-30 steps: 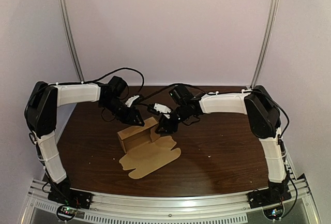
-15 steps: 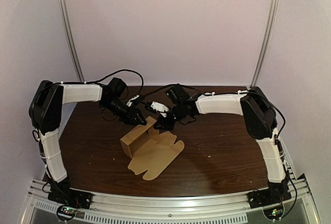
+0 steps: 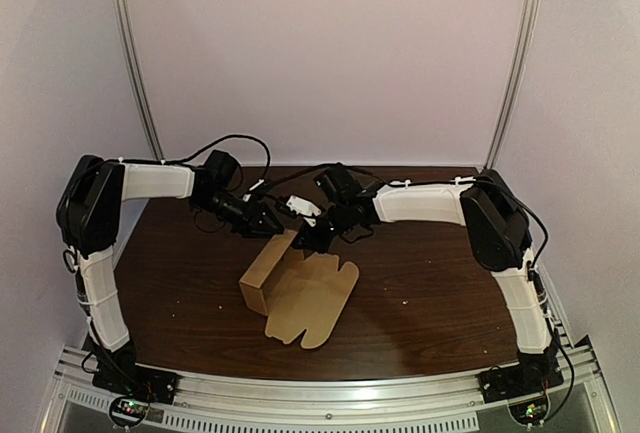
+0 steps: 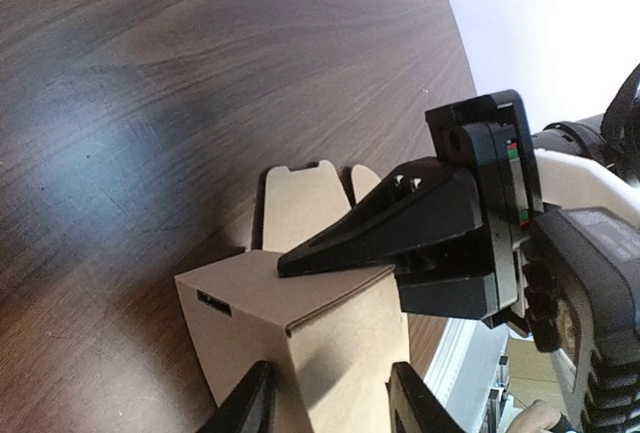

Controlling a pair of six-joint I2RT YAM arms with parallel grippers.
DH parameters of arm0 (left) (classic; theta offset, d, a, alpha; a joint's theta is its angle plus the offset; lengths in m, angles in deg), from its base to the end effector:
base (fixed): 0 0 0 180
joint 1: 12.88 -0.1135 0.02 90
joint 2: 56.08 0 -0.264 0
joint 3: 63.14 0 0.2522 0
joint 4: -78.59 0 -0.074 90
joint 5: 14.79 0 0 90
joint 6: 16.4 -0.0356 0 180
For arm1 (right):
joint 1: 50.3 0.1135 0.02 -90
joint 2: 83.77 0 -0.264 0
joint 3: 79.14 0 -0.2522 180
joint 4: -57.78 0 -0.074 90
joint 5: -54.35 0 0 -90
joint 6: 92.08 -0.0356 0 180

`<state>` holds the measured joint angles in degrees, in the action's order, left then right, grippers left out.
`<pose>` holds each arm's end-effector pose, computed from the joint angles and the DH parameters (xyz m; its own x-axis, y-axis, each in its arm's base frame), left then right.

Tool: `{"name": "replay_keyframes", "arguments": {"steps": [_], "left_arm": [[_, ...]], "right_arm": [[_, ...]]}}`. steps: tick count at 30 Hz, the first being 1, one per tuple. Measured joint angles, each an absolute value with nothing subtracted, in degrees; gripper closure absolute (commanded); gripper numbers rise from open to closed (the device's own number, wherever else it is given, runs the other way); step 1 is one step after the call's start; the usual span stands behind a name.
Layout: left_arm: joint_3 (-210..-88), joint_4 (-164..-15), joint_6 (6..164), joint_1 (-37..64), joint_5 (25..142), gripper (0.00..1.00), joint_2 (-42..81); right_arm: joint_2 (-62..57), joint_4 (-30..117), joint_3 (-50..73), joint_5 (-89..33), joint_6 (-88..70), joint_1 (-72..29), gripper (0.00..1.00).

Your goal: Fold the paper box

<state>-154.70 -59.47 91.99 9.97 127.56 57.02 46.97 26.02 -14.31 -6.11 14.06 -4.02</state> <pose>0.3585 -0.1817 0.1781 -0.9601 0.1954 -0.2002 0.2741 0.5135 -0.8131 0.3373 0.3781 0.1686 -0.2491 -0.6105 -0.7518 -0.9671 0.1979 0.1598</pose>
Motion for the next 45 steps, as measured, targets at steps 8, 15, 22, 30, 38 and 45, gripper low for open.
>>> {"name": "replay_keyframes", "arguments": {"steps": [8, 15, 22, 30, 38, 45], "left_arm": [[-153.89, -63.79, 96.78, 9.67, 127.8, 0.55, 57.2], [-152.47, -66.61, 100.63, 10.54, 124.79, 0.52, 53.94], [-152.27, -66.59, 102.0, 10.54, 118.17, 0.52, 44.02], [-150.92, -63.27, 100.06, 10.54, 110.91, 0.53, 41.31], [-145.74, -62.57, 99.88, 10.56, 109.03, 0.53, 41.24], [-144.47, -63.4, 99.9, 10.59, 108.83, 0.53, 38.71]], "right_arm": [[46.62, 25.12, -14.86, -10.78, 11.07, -3.69, 1.0], [39.52, 12.49, -13.74, -16.18, 15.18, -3.01, 1.0], [35.1, -12.52, -17.94, -20.88, 22.74, -3.01, 1.0], [34.88, -29.37, -15.49, -28.25, 25.82, -2.66, 0.94], [35.1, -31.99, -13.68, -33.82, 24.29, -2.09, 0.88], [37.94, -32.54, -12.67, -36.27, 22.45, -1.85, 0.78]]}}
